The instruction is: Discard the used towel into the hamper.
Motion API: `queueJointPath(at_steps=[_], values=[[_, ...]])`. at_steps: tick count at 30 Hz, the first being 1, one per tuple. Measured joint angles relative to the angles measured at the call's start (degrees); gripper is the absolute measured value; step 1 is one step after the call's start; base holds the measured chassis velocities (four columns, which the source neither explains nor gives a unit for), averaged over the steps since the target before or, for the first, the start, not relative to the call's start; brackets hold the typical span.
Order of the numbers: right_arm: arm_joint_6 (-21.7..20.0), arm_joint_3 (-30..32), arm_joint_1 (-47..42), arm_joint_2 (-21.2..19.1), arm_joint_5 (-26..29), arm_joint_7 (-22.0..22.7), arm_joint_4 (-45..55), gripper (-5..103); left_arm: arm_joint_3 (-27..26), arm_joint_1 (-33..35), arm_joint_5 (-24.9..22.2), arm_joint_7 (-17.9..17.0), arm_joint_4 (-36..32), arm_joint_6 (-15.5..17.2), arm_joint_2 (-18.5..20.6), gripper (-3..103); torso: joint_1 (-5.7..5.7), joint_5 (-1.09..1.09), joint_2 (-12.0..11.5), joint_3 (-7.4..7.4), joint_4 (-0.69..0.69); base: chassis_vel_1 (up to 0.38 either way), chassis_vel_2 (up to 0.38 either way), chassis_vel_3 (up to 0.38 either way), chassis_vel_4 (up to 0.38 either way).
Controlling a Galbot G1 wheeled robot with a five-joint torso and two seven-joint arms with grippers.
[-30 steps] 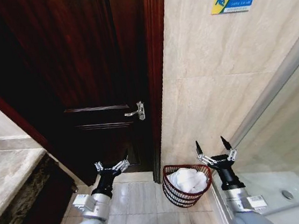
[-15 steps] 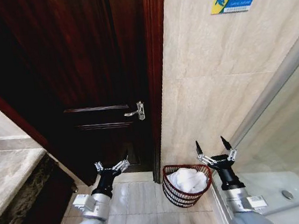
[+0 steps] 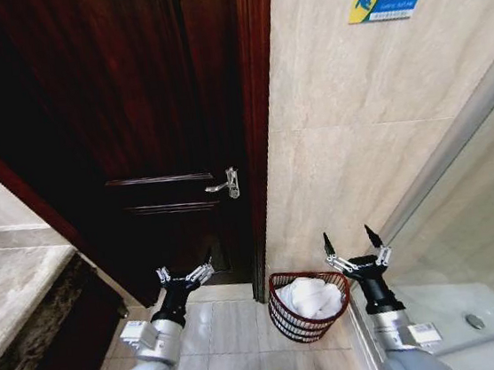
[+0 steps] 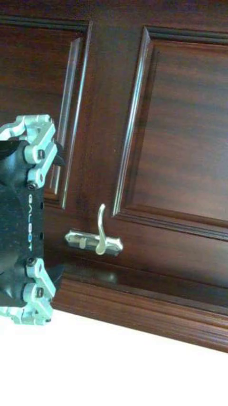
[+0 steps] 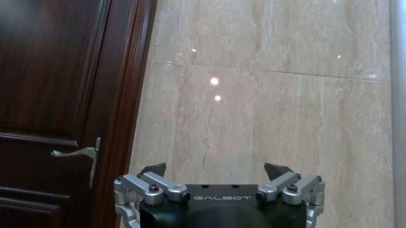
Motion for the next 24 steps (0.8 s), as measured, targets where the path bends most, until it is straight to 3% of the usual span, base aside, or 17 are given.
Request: queueJointPath(at_steps=[24], values=[[0.0,0.0,0.0,0.0,0.0,0.0,0.0,100,0.0,0.0,0.0,0.0,0.0,0.0,0.0,100,0.0,0.0,0.0,0.0,0.0,0.004,-0.007,-0.007,0.005]])
